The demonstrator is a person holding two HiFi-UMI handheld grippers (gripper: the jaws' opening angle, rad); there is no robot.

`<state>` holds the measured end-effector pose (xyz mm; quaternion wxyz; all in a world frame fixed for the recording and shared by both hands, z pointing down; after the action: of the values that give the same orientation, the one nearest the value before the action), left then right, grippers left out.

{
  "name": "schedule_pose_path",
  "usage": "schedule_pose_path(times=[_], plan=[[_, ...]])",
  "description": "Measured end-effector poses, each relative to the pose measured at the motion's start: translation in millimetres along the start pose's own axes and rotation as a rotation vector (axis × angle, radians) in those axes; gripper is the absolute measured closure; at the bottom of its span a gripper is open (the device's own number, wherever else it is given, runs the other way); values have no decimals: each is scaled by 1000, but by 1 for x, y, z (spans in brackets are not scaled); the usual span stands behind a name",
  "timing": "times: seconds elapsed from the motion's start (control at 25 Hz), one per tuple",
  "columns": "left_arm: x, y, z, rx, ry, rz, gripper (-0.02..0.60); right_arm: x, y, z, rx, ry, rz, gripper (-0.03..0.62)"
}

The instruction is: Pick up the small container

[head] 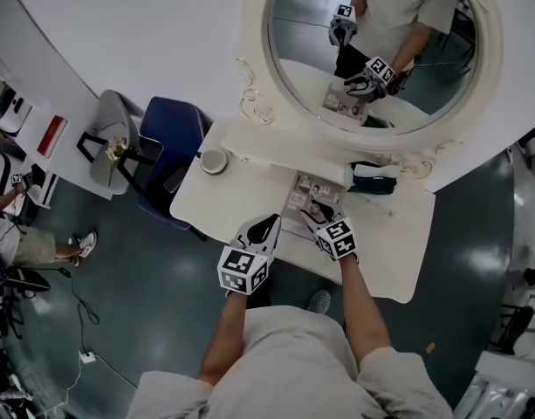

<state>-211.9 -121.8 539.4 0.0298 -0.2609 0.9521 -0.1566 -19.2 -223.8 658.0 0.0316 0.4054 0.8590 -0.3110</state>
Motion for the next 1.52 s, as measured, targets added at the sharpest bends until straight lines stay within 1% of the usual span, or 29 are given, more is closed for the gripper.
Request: schedule_pose_path(times=[0.04,0.12,0.28,0.48,0.52,0.76,0.96,1.24,1.4,1.52], plan=[[1,1,-2,4,1,4,552,0,0,-3,-42,-28,-32,445],[2,3,-4,10,0,11,552,2,1,-7,-104,-60,-83,445],[7,7,-4,10,-4,26,552,9,3,-15,-174,-86,-166,448],[14,9,-1,-6,3,53,552,20,7,-22,-228,-161,-302,453],[15,9,-1,-8,3,55,552,22,7,-23,-228,-167,-318,454],[19,8,2,-13,3,65,552,24,9,-18,-170,-130,-297,456],[20,8,4,-13,-7,69,552,23,12,-18,-149,-140,-291,456],[26,8,3,-1,-8,83,552,22,15,-15,-148,-177,-278,456],[26,4,4,-1,-10,80,552,22,20,-6,-160,-162,-263,456],[25,1,6,4,-17,76,552,22,23,6,-165,-155,-235,456]])
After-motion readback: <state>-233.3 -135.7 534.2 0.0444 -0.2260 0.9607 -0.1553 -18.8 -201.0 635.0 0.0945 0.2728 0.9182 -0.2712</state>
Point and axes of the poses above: the fingertips, and each gripper's own axes: y backward along the fingers, x to its left, z out of its top, the point moved 10 cm from there along y, backward along the fingers, and after that the axes turned 14 degrees about -y, right-handed, at the moved point
